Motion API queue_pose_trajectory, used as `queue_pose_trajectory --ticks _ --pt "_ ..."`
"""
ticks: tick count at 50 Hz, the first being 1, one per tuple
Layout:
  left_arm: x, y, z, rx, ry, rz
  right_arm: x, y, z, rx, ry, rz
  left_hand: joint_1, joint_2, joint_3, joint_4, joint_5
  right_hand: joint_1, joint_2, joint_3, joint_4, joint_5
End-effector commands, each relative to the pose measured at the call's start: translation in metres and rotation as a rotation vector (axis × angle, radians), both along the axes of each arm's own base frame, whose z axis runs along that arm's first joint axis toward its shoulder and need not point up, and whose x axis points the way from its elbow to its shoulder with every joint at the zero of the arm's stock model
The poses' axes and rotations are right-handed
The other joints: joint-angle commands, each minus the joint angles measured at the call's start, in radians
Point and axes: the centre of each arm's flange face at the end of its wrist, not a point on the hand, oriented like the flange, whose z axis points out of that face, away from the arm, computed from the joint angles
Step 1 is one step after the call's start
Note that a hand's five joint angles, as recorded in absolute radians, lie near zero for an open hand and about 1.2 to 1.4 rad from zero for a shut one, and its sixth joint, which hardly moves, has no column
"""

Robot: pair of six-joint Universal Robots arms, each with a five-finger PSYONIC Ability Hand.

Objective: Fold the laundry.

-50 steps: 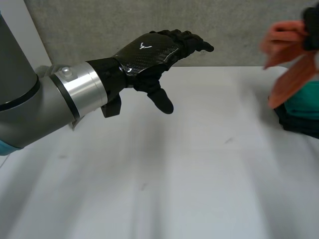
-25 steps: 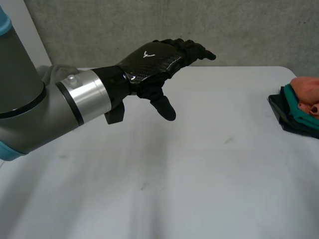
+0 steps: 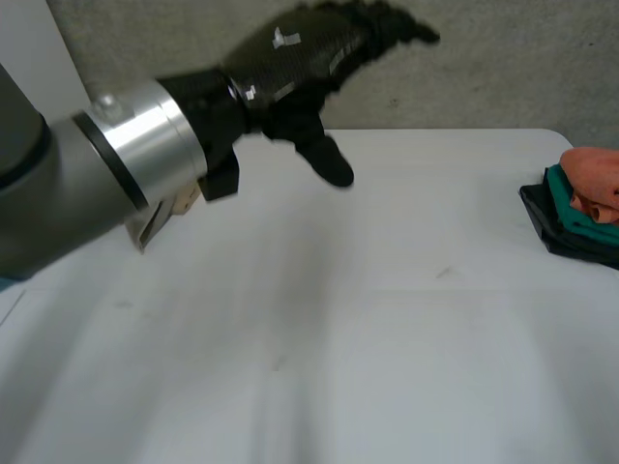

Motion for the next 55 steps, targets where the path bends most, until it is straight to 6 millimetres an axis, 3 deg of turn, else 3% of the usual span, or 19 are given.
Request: queue_pose_trajectory --ticks 1,4,5,7,9,12,17,24,31,34,35,36,37,41,43,44,47,51,55 --pt "0.035 -0.047 0.068 -0.111 0.255 0.292 0.146 0.018 0.041 -0.278 -0.046 0.44 0.019 0.009 0.003 0.011 0.015 -0.076 -0.057 -0.035 -0.033 -0.249" --pt "0.07 -0.082 0.078 -0.148 0.298 0.471 0.193 0.043 0.039 -0.282 -0.074 0.601 0.034 0.024 0.018 0.026 0.03 -0.076 -0.057 -0.035 -0.033 -0.249" --pt "0.102 -0.11 0.077 -0.159 0.302 0.602 0.221 0.056 0.026 -0.244 -0.086 0.692 0.037 0.027 0.021 0.028 0.033 -0.076 -0.057 -0.035 -0.033 -0.249" --pt "0.13 -0.134 0.071 -0.153 0.29 0.701 0.244 0.067 0.005 -0.175 -0.102 0.764 0.037 0.027 0.021 0.028 0.033 -0.076 -0.057 -0.035 -0.033 -0.249" --pt "0.155 -0.165 0.046 -0.124 0.235 0.788 0.271 0.084 -0.026 -0.069 -0.128 0.84 0.037 0.027 0.021 0.029 0.033 -0.076 -0.057 -0.035 -0.033 -0.249" --pt "0.166 -0.194 0.009 -0.088 0.136 0.836 0.293 0.104 -0.079 0.114 -0.158 0.887 0.034 0.024 0.018 0.026 0.03 -0.076 -0.057 -0.035 -0.033 -0.249" --pt "0.205 -0.252 -0.084 -0.082 -0.149 0.952 0.308 0.13 -0.147 0.34 -0.167 0.908 0.016 0.006 0.0 0.008 0.012 -0.076 -0.057 -0.035 -0.033 -0.249" --pt "0.219 -0.302 -0.188 -0.16 -0.357 0.968 0.306 0.16 -0.216 0.566 -0.155 0.869 0.005 -0.005 -0.012 -0.004 0.001 -0.076 -0.057 -0.035 -0.033 -0.249" --pt "0.213 -0.324 -0.242 -0.223 -0.336 0.873 0.299 0.177 -0.244 0.642 -0.158 0.853 0.022 0.012 0.006 0.014 0.018 -0.076 -0.057 -0.035 -0.033 -0.249" --pt "0.208 -0.331 -0.256 -0.275 -0.318 0.838 0.297 0.18 -0.247 0.653 -0.157 0.85 0.229 0.219 0.213 0.221 0.225 -0.076 -0.057 -0.035 -0.033 -0.249" --pt "0.206 -0.333 -0.257 -0.289 -0.312 0.835 0.296 0.181 -0.249 0.659 -0.158 0.846 0.44 0.43 0.424 0.432 0.436 -0.076 -0.057 -0.035 -0.033 -0.249" --pt "0.203 -0.336 -0.255 -0.318 -0.301 0.835 0.296 0.181 -0.25 0.662 -0.159 0.845 1.0 0.99 0.984 0.992 0.996 -0.076 -0.057 -0.035 -0.033 -0.249" --pt "0.203 -0.337 -0.253 -0.331 -0.296 0.837 0.294 0.181 -0.25 0.663 -0.161 0.841 1.203 1.193 1.187 1.195 1.199 -0.076 -0.057 -0.035 -0.033 -0.249" --pt "0.189 -0.336 -0.232 -0.365 -0.261 0.886 0.288 0.178 -0.251 0.668 -0.168 0.817 1.205 1.195 1.189 1.197 1.201 -0.076 -0.057 -0.035 -0.033 -0.249" --pt "0.182 -0.332 -0.2 -0.389 -0.22 0.918 0.284 0.175 -0.251 0.666 -0.173 0.806 1.205 1.195 1.189 1.197 1.201 -0.076 -0.057 -0.035 -0.033 -0.249" --pt "0.176 -0.324 -0.17 -0.399 -0.17 0.936 0.283 0.175 -0.251 0.667 -0.173 0.802 1.205 1.195 1.189 1.197 1.201 -0.076 -0.057 -0.035 -0.033 -0.249" --pt "0.166 -0.306 -0.134 -0.377 -0.089 0.915 0.281 0.172 -0.249 0.657 -0.176 0.795 1.205 1.195 1.189 1.197 1.201 -0.076 -0.057 -0.035 -0.033 -0.249" --pt "0.129 -0.25 -0.055 -0.332 0.132 0.785 0.281 0.17 -0.241 0.632 -0.178 0.794 1.205 1.195 1.189 1.197 1.201 -0.076 -0.057 -0.035 -0.033 -0.249" --pt "0.101 -0.192 -0.005 -0.298 0.279 0.659 0.276 0.166 -0.23 0.594 -0.188 0.775 1.205 1.195 1.189 1.197 1.201 -0.076 -0.057 -0.035 -0.033 -0.249"
